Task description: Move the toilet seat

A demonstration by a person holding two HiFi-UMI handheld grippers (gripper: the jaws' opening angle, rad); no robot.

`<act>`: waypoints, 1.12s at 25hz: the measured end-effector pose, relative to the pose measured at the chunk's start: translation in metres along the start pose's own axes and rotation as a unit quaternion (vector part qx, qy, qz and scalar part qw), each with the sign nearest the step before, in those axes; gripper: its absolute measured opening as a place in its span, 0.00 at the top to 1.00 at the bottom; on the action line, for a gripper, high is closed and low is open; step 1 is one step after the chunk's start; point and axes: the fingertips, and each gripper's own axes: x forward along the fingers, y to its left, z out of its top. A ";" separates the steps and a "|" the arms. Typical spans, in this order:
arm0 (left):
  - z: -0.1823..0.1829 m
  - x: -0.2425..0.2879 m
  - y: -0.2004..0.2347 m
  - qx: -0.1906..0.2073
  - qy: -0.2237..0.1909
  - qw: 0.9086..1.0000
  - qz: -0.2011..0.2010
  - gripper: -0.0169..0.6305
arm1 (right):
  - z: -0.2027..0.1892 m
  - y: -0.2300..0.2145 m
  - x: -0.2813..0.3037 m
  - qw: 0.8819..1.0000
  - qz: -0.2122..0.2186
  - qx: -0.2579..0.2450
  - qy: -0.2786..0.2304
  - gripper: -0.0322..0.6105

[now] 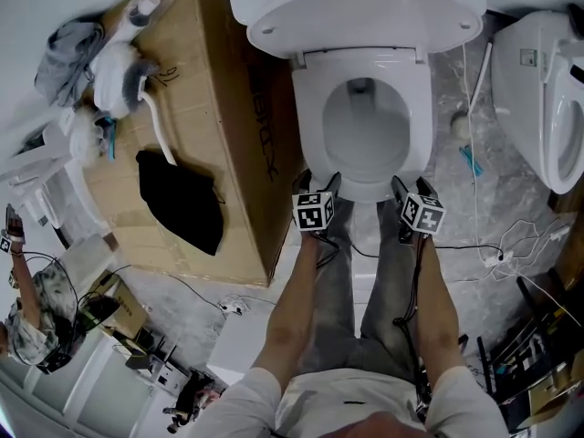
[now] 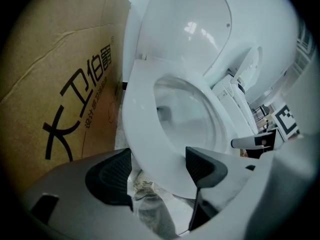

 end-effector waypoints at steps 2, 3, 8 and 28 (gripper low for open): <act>0.001 -0.004 -0.001 0.000 -0.002 1.000 0.000 0.47 | 0.001 0.001 -0.004 1.000 0.002 0.002 0.000 0.42; 0.002 -0.006 -0.002 0.000 -0.003 1.000 0.000 0.47 | 0.001 0.002 -0.006 1.000 0.002 0.002 0.001 0.42; 0.006 -0.015 -0.006 0.002 -0.005 1.000 -0.001 0.47 | 0.003 0.005 -0.016 1.000 0.006 -0.005 0.005 0.42; 0.025 -0.054 -0.019 0.000 -0.029 0.999 -0.015 0.47 | 0.021 0.021 -0.057 0.999 0.023 0.019 -0.028 0.42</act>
